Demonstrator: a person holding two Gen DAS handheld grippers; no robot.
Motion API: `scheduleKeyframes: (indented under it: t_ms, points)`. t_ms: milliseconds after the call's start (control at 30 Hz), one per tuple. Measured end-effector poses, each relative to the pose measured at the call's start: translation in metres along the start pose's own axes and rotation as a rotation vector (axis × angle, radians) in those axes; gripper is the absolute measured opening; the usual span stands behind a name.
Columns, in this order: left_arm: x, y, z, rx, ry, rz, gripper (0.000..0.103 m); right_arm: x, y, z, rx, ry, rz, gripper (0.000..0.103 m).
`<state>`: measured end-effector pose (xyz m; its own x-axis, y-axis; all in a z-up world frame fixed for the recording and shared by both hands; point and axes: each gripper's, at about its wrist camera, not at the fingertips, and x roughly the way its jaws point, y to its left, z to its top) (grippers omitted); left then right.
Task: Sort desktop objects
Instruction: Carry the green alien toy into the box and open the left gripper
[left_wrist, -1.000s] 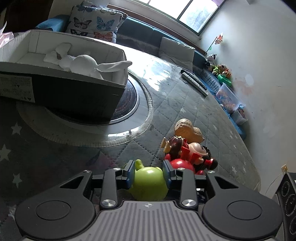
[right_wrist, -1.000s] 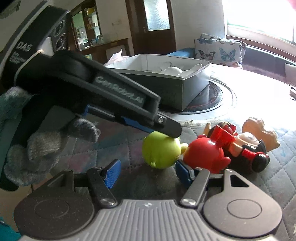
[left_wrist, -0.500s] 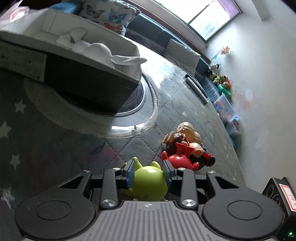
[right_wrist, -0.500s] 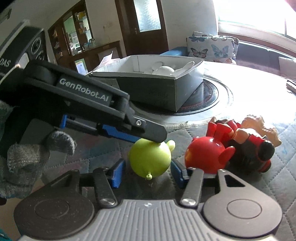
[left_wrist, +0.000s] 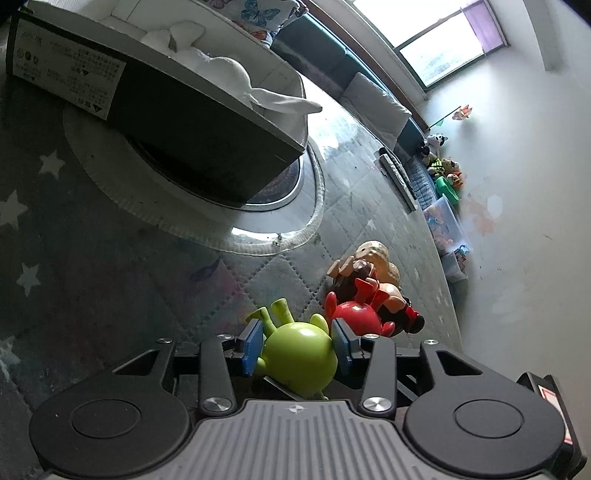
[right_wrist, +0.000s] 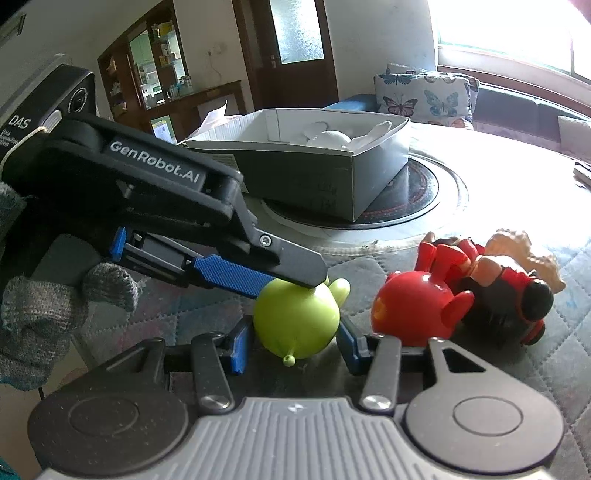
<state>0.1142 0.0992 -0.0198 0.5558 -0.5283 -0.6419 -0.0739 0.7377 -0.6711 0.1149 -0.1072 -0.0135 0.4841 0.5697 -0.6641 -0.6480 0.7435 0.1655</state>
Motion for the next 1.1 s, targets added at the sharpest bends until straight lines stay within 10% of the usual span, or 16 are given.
scheduleKeyframes:
  t_ms: [367,1100]
  points:
    - [-0.028,-0.014,0.013,0.034,-0.065,-0.009,0.044,-0.008,0.011,0.021,-0.046,-0.046,0.007,0.048]
    - [-0.006,0.004,0.16,0.032,-0.233,-0.023,0.043,0.086,-0.021,0.166,-0.069,-0.088,-0.026,0.048]
